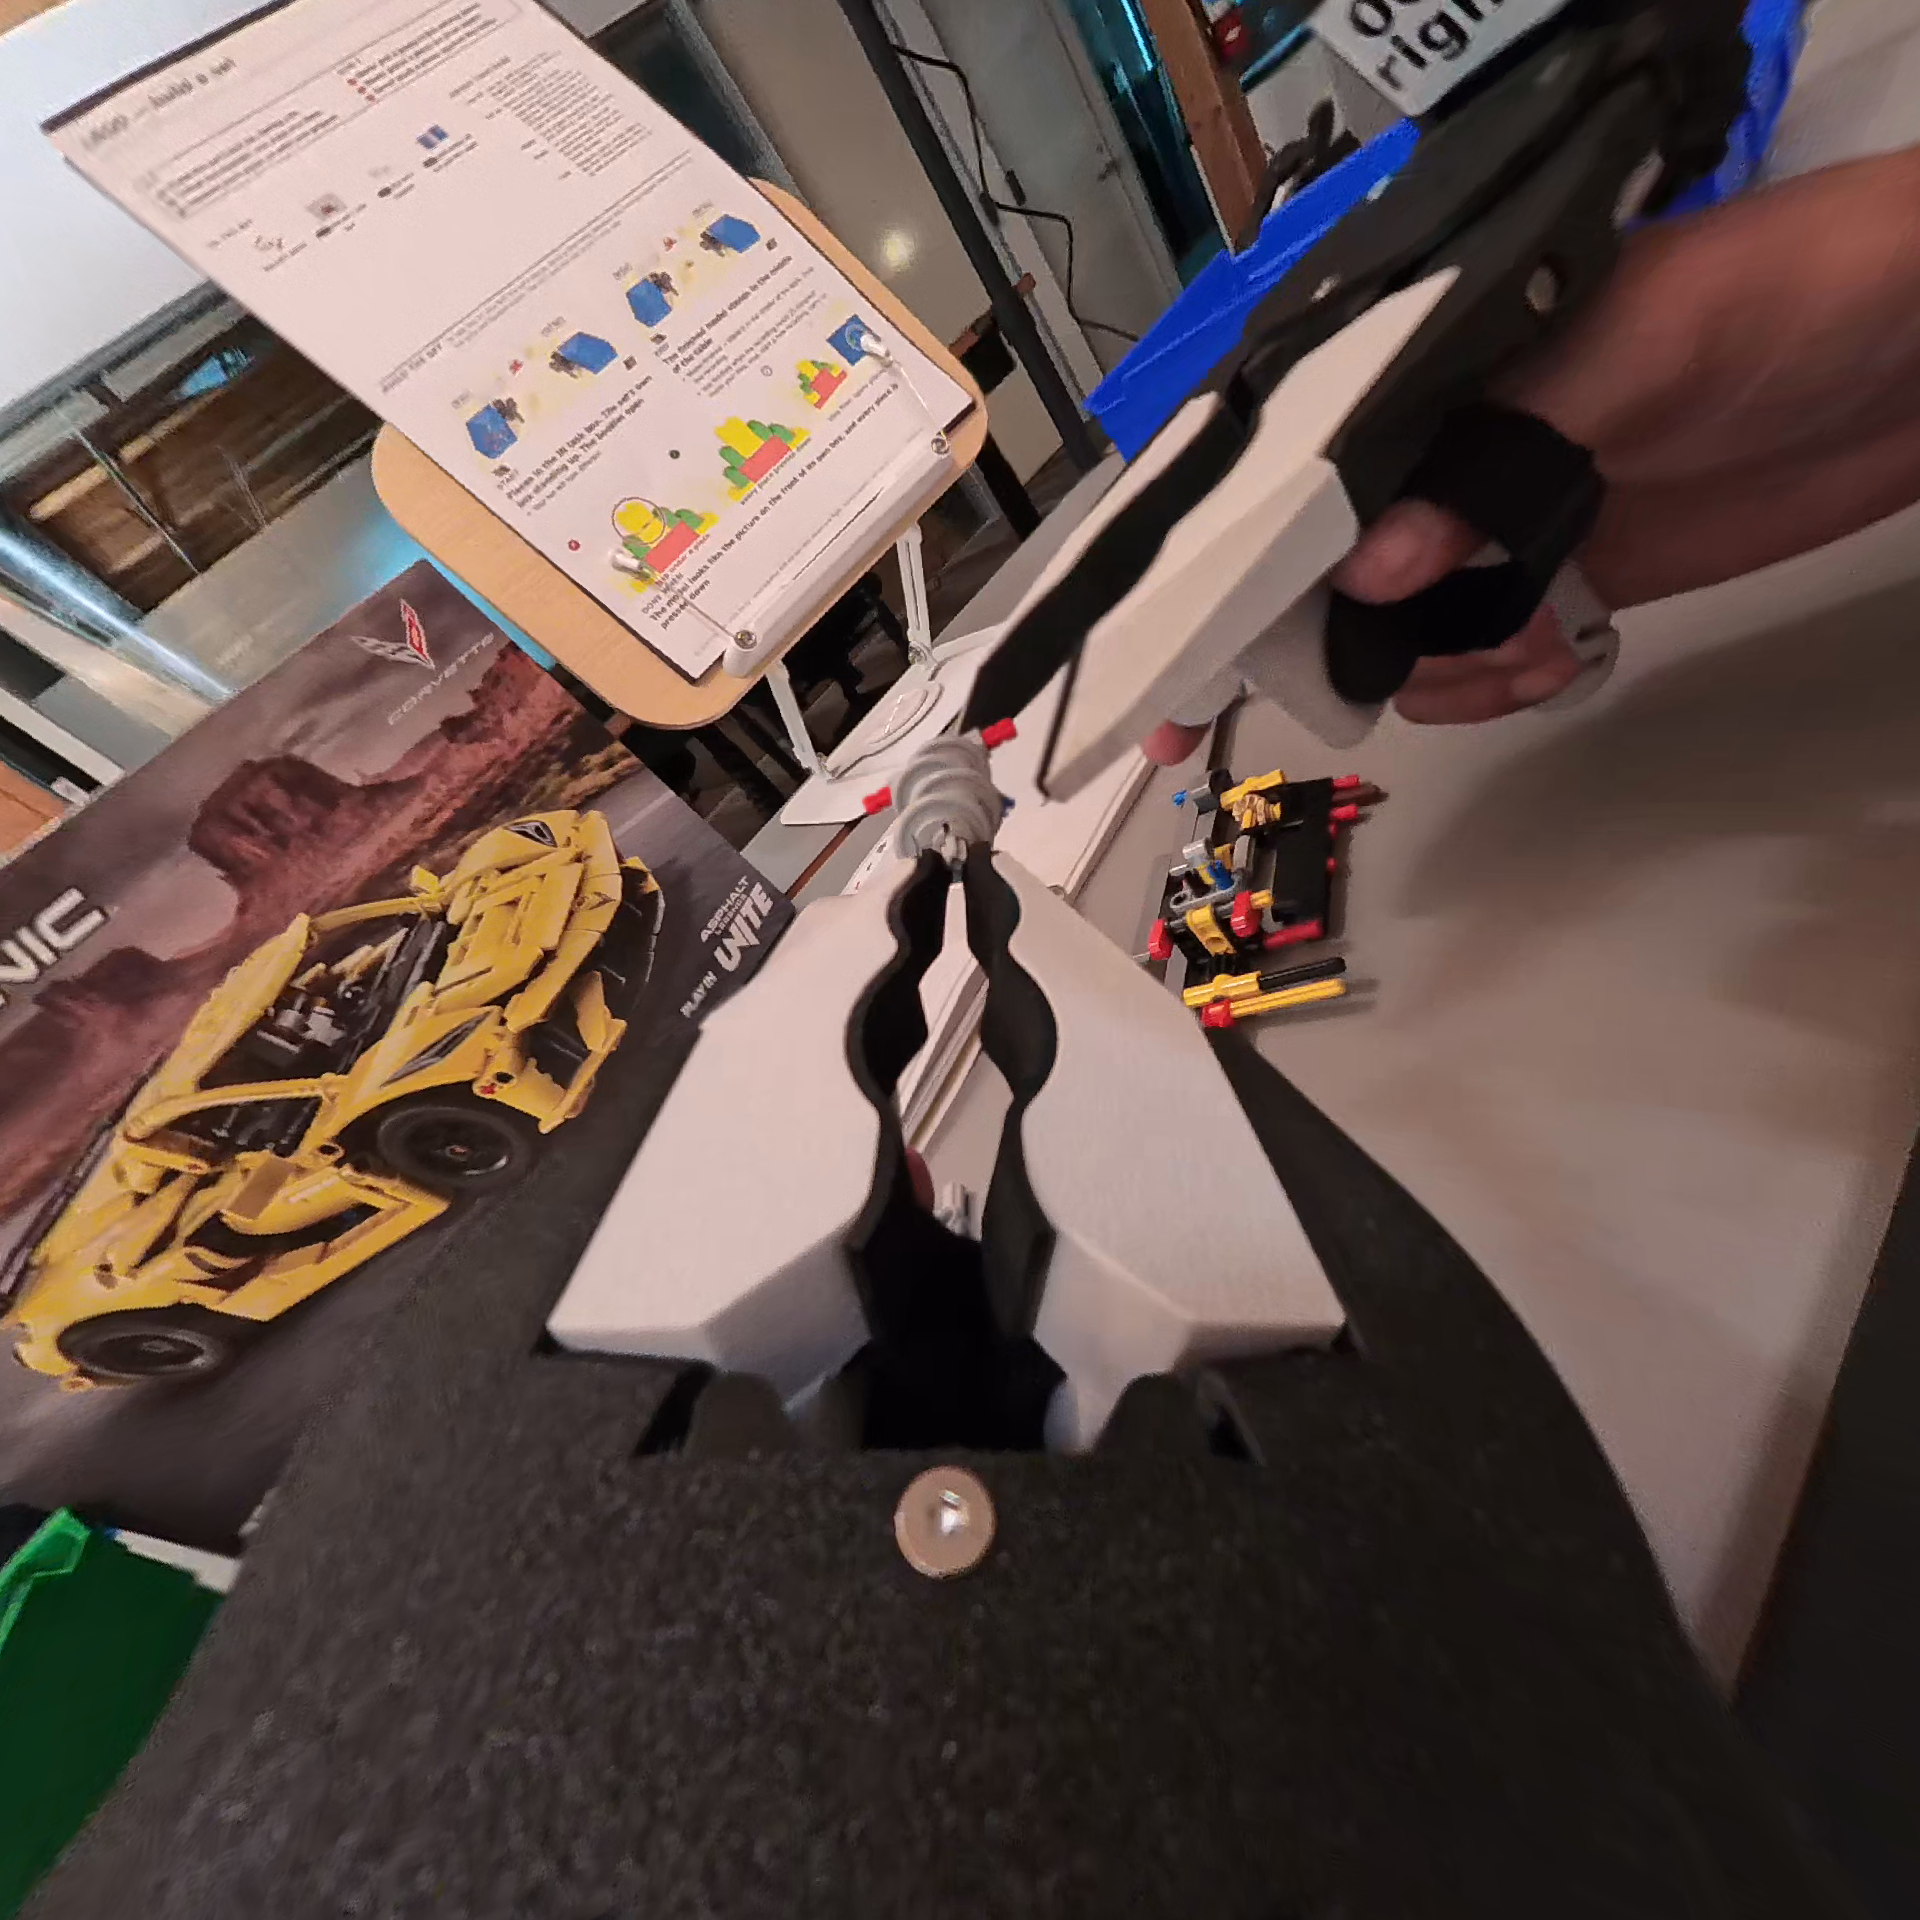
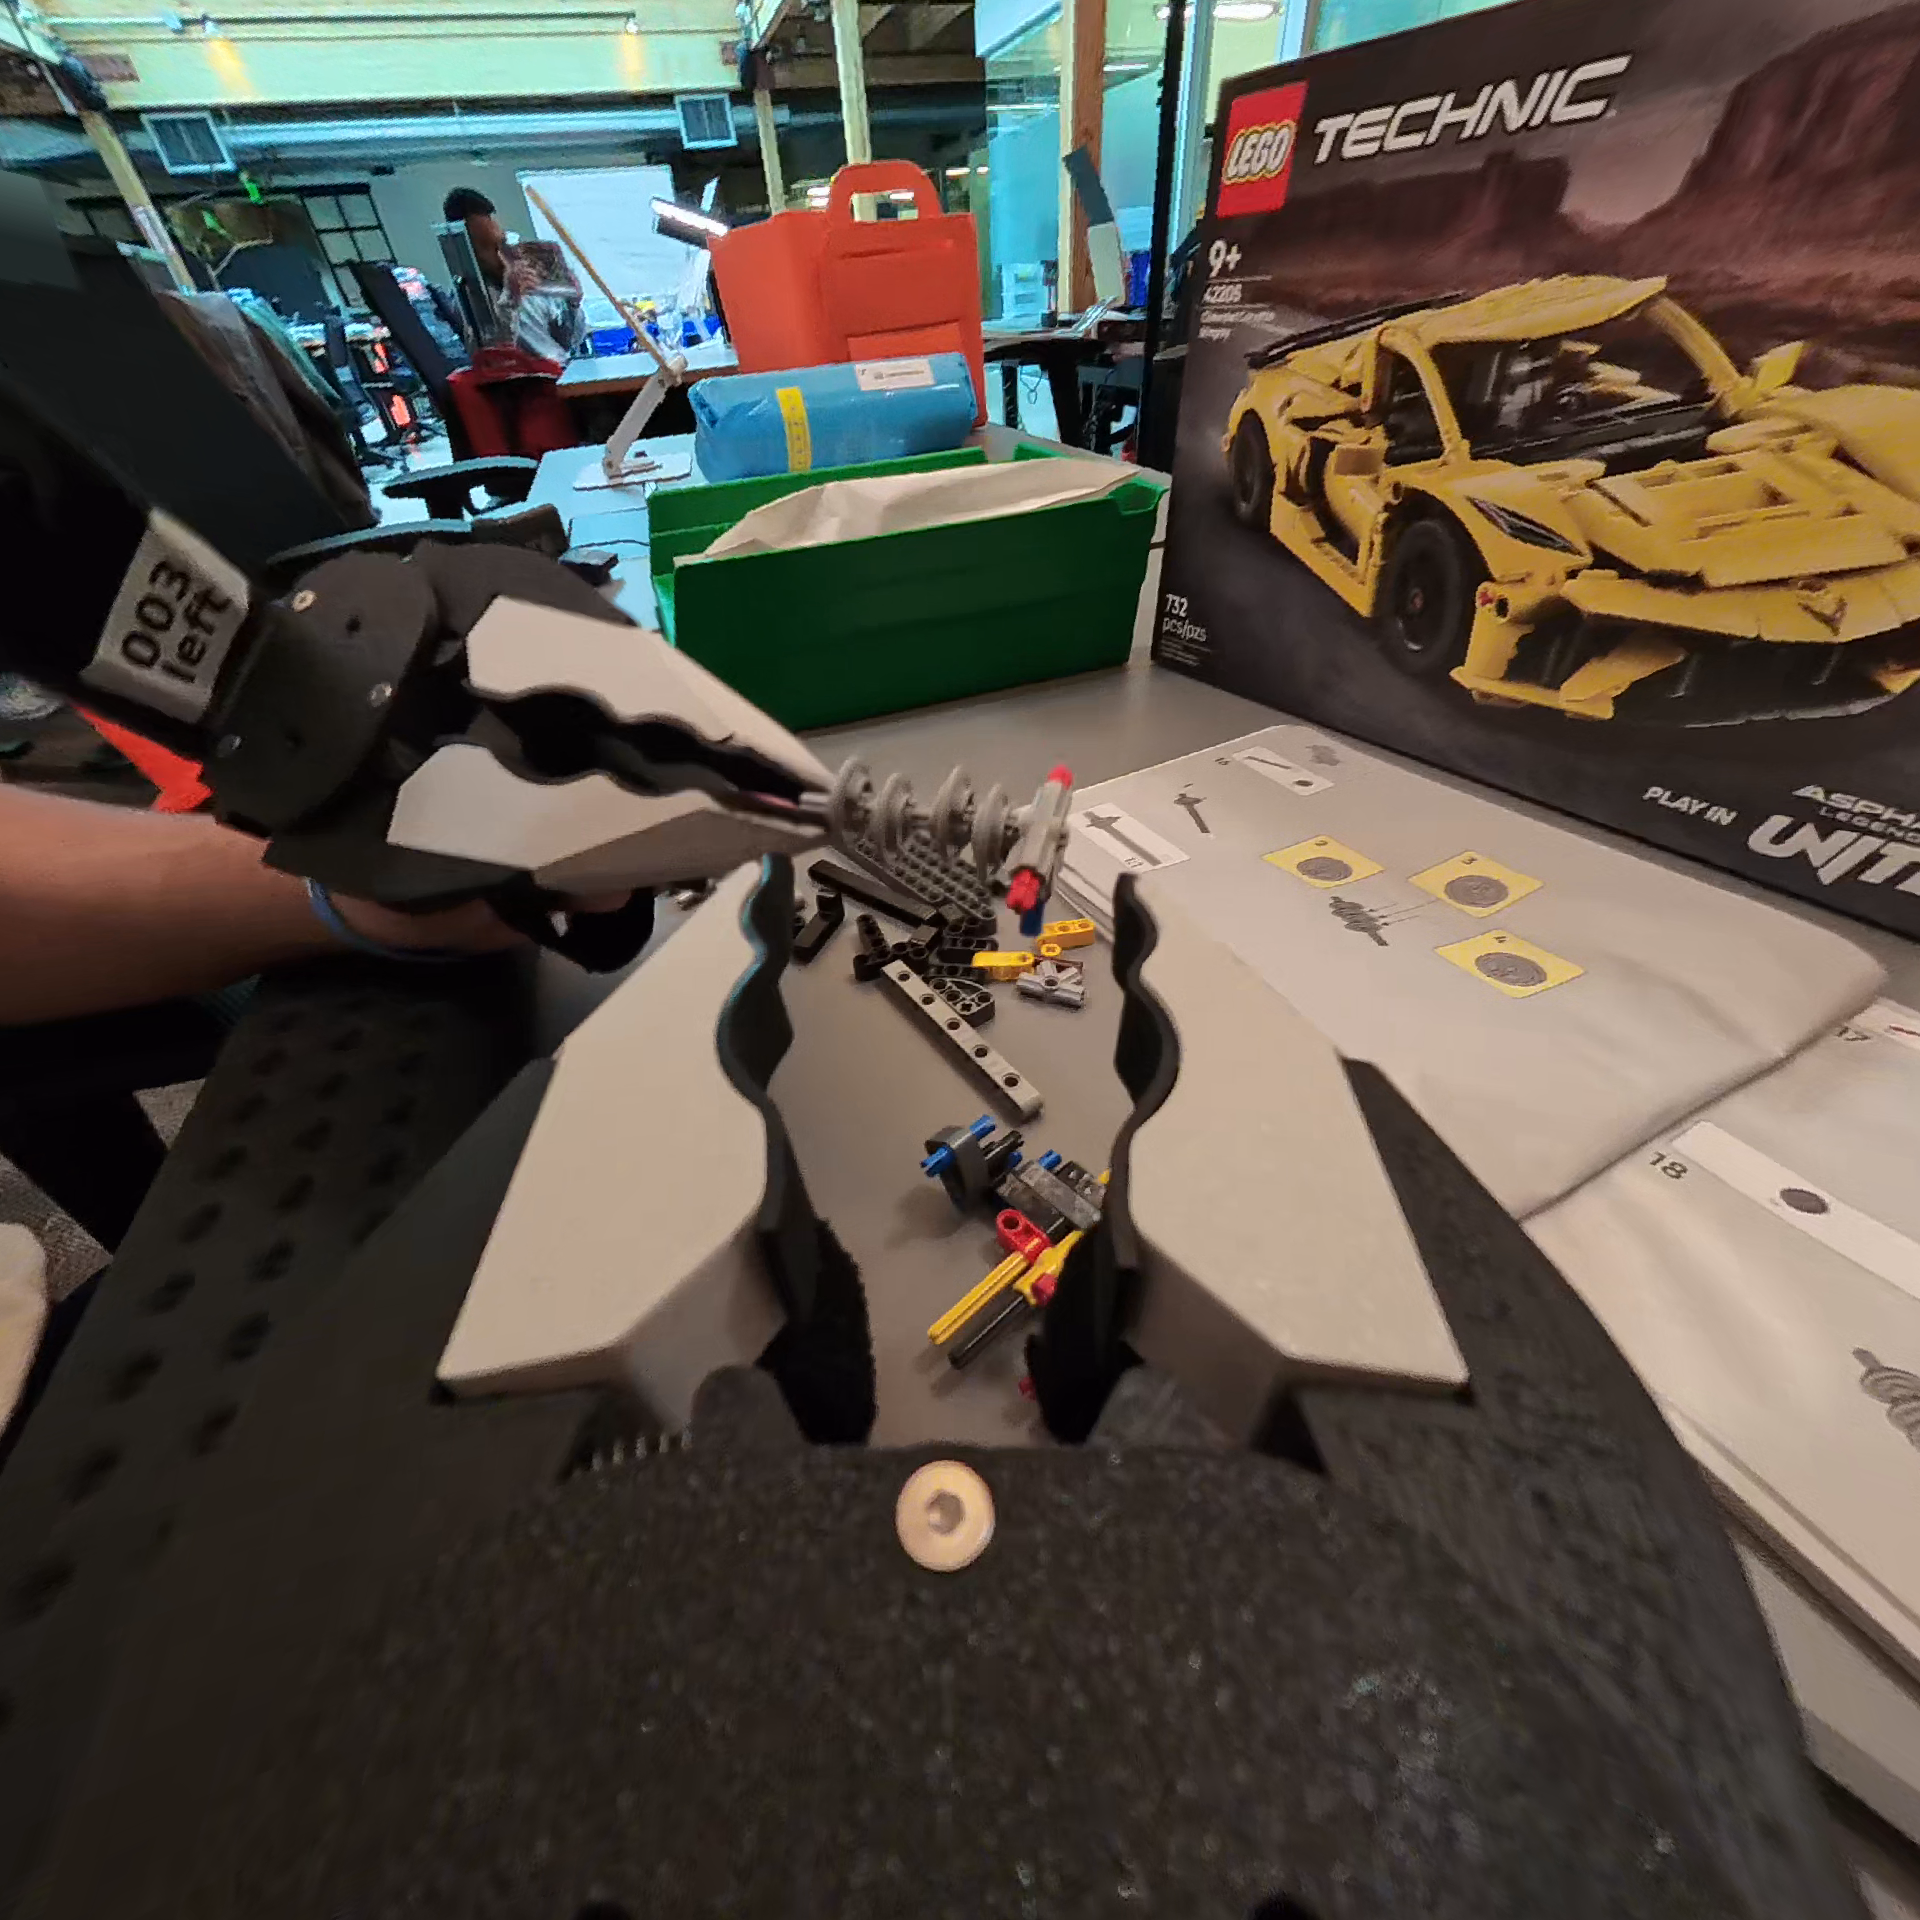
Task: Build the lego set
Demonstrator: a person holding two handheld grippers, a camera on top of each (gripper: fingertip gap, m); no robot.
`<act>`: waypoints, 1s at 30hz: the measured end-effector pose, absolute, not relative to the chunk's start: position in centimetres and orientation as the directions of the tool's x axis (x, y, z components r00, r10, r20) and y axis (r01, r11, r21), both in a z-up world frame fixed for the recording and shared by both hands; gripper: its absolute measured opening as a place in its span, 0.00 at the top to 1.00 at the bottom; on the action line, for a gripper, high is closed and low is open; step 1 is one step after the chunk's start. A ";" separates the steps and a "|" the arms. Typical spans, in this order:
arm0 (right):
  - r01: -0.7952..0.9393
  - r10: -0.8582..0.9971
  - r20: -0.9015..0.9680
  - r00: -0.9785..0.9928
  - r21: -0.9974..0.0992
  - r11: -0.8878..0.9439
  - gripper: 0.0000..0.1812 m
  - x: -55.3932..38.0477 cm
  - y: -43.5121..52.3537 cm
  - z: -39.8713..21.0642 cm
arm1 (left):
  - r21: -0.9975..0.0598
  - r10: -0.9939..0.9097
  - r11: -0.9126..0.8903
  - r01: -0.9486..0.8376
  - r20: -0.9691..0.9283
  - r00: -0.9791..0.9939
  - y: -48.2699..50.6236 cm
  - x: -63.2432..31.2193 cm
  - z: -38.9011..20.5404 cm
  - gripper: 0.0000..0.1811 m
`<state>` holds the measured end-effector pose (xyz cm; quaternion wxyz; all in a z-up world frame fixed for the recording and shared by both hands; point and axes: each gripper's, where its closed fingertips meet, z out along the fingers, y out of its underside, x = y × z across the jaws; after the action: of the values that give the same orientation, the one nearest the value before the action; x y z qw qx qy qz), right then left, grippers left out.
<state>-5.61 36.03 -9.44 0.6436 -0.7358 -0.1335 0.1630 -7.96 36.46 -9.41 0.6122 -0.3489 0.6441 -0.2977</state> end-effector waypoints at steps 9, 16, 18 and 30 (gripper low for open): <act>-0.059 0.375 -0.169 0.911 -0.956 -0.286 0.70 -6.0 36.2 -11.1 | -0.538 -0.542 0.822 -0.187 -0.840 0.035 35.5 -7.4 -10.9 0.99; -0.054 0.380 -0.180 0.907 -0.947 -0.318 0.71 -6.0 36.0 -11.6 | -0.468 -0.472 0.856 -0.218 -0.881 0.038 35.4 -7.3 -11.4 0.99; -0.058 0.385 -0.182 0.905 -0.949 -0.310 0.72 -6.0 35.9 -11.6 | -0.482 -0.486 0.851 -0.206 -0.873 0.037 35.3 -7.3 -11.3 0.99; -0.009 0.378 -0.136 0.916 -0.948 -0.319 0.72 -5.9 35.6 -11.9 | -0.510 -0.518 0.838 -0.194 -0.855 0.007 34.9 -7.2 -11.7 0.99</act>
<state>-5.91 35.60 -11.90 0.5719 -0.7942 -0.1160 0.1693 -7.16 34.93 -11.66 0.6615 -0.2567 0.6939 -0.1226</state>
